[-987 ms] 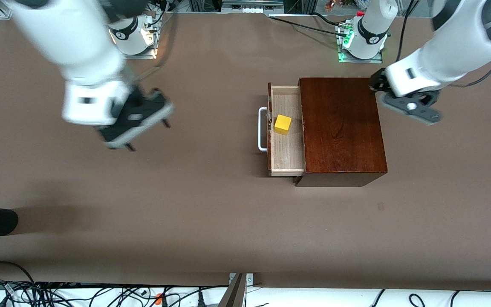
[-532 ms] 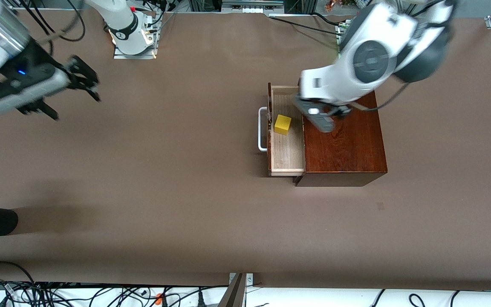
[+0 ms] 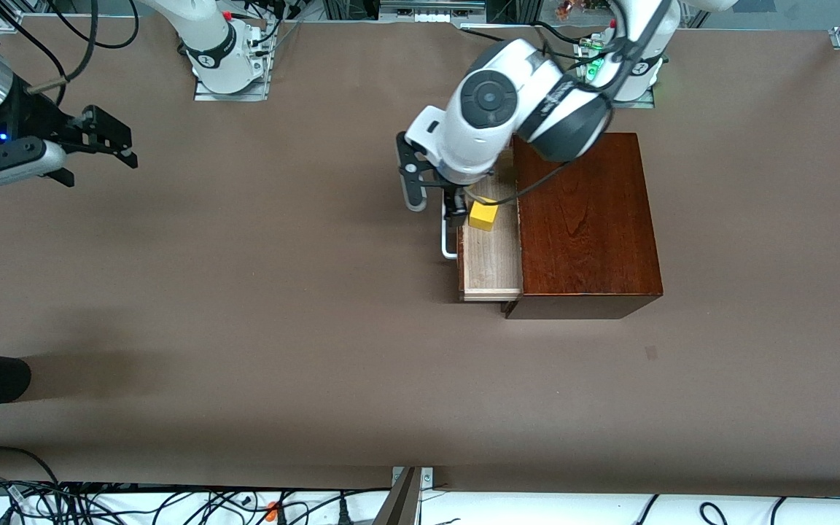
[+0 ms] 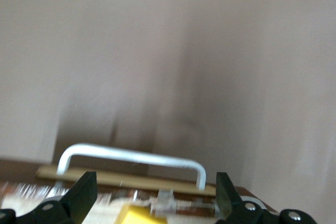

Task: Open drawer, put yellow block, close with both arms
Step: 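Move the left gripper to the drawer front while the right gripper retreats, then push the drawer shut into the box with the left gripper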

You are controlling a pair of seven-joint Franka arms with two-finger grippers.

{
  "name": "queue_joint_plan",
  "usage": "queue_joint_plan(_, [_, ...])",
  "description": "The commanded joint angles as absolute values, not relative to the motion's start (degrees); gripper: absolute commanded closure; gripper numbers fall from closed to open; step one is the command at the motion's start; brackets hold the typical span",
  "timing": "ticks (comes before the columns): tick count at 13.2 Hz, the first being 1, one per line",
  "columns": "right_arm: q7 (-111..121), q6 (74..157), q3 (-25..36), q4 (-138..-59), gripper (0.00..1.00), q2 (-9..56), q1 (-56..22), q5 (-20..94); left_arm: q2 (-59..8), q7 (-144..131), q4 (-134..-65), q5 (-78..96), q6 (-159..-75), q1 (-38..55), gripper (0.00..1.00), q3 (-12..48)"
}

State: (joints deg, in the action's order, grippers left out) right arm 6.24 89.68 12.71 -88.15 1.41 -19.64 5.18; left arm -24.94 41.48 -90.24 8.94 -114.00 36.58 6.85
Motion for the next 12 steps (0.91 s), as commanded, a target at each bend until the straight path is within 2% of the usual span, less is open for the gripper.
queue_joint_plan(1, [1.50,90.18,4.60,-89.56,0.00,-0.09,-12.50,6.06,-28.99,46.22,-88.94,6.26,-117.14,39.89,0.00,6.15])
queue_joint_plan(6, [-1.93,88.86,3.78,-89.82,0.00,0.09,-11.16,5.80,-33.75,53.25,-89.82,5.19,-121.64,41.22,0.00,6.15])
queue_joint_plan(12, [-1.41,89.12,4.75,-88.77,0.00,-0.09,-11.16,5.01,-32.52,53.35,-90.88,1.85,-112.95,37.80,0.00,5.89])
